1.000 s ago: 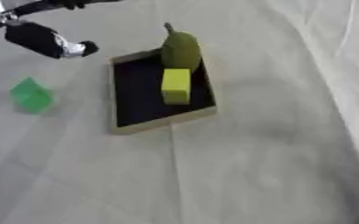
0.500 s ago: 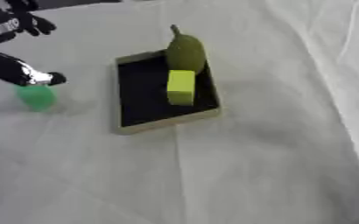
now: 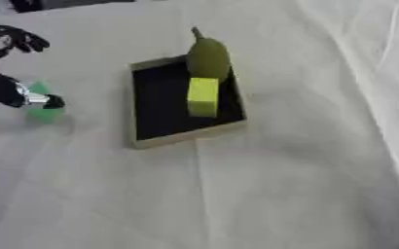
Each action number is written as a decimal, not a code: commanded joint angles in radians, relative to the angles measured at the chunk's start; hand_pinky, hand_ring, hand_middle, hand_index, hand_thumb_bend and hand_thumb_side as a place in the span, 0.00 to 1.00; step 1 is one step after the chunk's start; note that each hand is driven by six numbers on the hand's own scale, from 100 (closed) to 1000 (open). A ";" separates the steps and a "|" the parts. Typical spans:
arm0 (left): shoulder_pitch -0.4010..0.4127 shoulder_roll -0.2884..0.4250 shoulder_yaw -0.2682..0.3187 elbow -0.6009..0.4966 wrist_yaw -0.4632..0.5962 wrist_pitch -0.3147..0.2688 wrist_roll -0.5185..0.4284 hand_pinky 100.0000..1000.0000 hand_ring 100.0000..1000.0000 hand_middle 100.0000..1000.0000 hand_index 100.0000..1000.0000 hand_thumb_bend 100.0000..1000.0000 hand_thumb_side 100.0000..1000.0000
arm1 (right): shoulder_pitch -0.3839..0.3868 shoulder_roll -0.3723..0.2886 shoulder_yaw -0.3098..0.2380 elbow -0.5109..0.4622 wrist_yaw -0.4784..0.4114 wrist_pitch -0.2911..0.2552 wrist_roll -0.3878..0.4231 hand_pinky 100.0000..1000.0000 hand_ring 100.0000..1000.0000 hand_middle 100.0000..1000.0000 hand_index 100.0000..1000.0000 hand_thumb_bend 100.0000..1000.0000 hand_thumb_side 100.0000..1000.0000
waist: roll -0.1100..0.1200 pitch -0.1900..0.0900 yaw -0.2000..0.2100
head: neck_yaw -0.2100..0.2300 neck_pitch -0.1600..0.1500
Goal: Pick up objects on the table and place them in the box.
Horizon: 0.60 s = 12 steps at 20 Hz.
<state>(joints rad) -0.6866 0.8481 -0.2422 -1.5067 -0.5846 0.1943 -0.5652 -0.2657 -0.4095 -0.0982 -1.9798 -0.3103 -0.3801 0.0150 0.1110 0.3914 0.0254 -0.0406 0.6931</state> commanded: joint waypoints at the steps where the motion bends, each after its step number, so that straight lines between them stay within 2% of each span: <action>1: 0.003 0.045 0.022 0.051 -0.035 0.012 0.017 0.93 0.87 0.80 0.91 0.68 0.40 | -0.006 -0.018 -0.006 -0.020 0.004 0.001 0.001 0.88 0.95 0.54 0.79 0.00 0.59 | -0.014 -0.035 0.002 | -0.001 0.001; 7: 0.014 0.029 0.038 0.142 -0.021 0.018 0.033 0.93 0.87 0.79 0.91 0.66 0.42 | -0.009 -0.015 -0.005 -0.020 0.006 0.003 0.000 0.88 0.95 0.54 0.79 0.00 0.59 | -0.014 -0.031 0.002 | -0.001 -0.001; 10: -0.005 0.010 0.044 0.177 0.006 0.031 0.040 0.93 0.86 0.78 0.89 0.54 0.38 | -0.009 -0.012 -0.004 -0.020 0.006 0.004 0.001 0.88 0.95 0.54 0.79 0.00 0.59 | -0.015 -0.029 -0.001 | 0.000 -0.003; 12: -0.022 -0.001 0.043 0.195 0.038 0.038 0.032 0.92 0.86 0.77 0.89 0.52 0.36 | -0.009 -0.011 -0.004 -0.020 0.007 0.005 0.002 0.88 0.95 0.54 0.79 0.00 0.59 | -0.014 -0.028 -0.003 | 0.002 -0.003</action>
<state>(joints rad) -0.6925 0.8243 -0.2170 -1.3175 -0.5650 0.2260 -0.5334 -0.2650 -0.4093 -0.0979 -1.9798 -0.3093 -0.3771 0.0167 0.1110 0.3914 0.0213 -0.0412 0.6933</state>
